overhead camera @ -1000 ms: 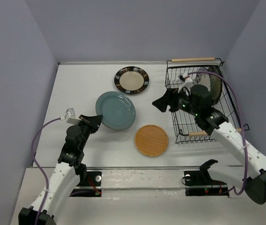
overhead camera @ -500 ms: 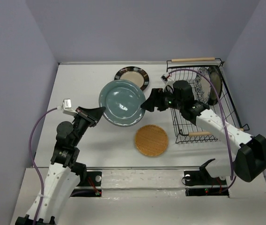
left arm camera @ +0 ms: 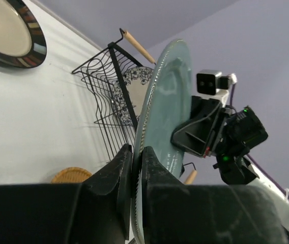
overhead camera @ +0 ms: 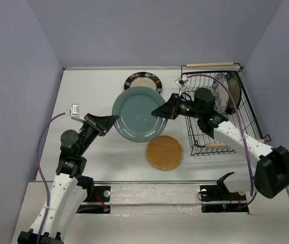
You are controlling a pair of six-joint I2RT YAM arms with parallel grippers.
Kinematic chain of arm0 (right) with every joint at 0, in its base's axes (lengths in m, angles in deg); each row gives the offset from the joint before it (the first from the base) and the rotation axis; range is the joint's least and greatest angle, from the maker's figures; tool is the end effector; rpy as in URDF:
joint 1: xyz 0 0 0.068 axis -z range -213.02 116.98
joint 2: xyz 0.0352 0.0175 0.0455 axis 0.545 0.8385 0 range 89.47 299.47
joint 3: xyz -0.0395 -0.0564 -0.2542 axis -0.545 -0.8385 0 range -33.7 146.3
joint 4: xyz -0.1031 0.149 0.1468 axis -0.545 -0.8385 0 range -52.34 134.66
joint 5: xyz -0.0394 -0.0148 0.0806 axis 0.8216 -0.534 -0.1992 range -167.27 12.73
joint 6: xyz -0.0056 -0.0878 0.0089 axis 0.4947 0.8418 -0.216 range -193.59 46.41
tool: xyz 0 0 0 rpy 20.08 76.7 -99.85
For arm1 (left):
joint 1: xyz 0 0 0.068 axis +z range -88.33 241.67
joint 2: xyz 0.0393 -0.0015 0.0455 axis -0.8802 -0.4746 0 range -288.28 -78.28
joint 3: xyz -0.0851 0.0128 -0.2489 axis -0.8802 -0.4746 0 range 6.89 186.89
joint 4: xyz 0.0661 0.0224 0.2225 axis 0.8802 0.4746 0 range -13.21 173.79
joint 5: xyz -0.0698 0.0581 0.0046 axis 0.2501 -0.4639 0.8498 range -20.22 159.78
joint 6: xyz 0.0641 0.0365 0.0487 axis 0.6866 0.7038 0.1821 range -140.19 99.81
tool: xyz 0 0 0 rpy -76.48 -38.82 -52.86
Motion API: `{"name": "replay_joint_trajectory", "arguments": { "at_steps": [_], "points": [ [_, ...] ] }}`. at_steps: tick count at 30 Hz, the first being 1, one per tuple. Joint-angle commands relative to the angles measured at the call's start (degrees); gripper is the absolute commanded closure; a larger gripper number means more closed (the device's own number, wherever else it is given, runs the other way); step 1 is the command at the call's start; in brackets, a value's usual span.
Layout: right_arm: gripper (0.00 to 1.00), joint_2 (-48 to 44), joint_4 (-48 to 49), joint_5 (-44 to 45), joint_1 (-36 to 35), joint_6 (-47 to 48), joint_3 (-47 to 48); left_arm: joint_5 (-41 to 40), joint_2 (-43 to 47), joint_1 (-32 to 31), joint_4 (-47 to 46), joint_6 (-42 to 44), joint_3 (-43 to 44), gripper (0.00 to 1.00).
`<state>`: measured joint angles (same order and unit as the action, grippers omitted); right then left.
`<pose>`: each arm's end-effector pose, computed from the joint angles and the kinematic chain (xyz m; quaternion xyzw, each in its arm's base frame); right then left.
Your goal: Load the plates into the dish rack
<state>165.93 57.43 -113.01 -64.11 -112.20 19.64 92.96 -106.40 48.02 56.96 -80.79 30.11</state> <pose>0.2478 0.2029 0.3068 -0.1481 0.7423 0.5418 0.3655 0.1443 -0.0668 0.3125 -0.0916 0.6108 -0.5665 0.5456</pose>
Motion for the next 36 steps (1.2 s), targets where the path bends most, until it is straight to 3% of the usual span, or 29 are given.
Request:
{"name": "replay_joint_trajectory", "arguments": {
  "at_steps": [1,2,5,10,15,17,25,31,36],
  "points": [
    [0.93,-4.82,6.04,1.37,-0.72,1.52,-1.66,5.74,0.35,-0.41,-10.16,-1.12,7.0,0.72],
    [0.93,-5.88,3.94,3.56,-0.72,2.39,-1.05,5.56,-0.26,-0.5,-5.61,0.73,8.32,0.5],
    [0.93,-10.17,-3.77,11.18,0.93,6.07,2.45,3.63,-1.67,-0.41,5.8,10.12,11.65,0.21],
    [0.93,-14.59,-15.38,20.26,7.88,11.71,10.63,-0.94,-2.03,-0.41,18.5,24.18,15.97,0.02],
    [0.93,-14.86,-23.83,28.17,15.44,19.17,17.58,-3.75,-2.47,-0.41,28.78,34.04,20.98,0.01],
    [0.93,-14.59,-26.38,37.03,16.76,24.86,20.56,-4.63,-2.47,-0.41,31.77,37.9,21.95,0.01],
    [0.93,-8.98,-27.28,60.94,18.7,43.59,25.67,-11.23,1.13,-3.13,33.02,42.14,19.24,0.01],
    [0.93,-4.49,-24.56,65.46,18.7,52.04,26.37,-11.58,1.66,-6.12,29.5,41.61,14.83,0.01],
    [0.93,0.52,-22.27,65.37,20.1,53.03,26.03,-12.72,2.01,-7.62,29.85,41.88,14.92,0.01]
  ]
}}
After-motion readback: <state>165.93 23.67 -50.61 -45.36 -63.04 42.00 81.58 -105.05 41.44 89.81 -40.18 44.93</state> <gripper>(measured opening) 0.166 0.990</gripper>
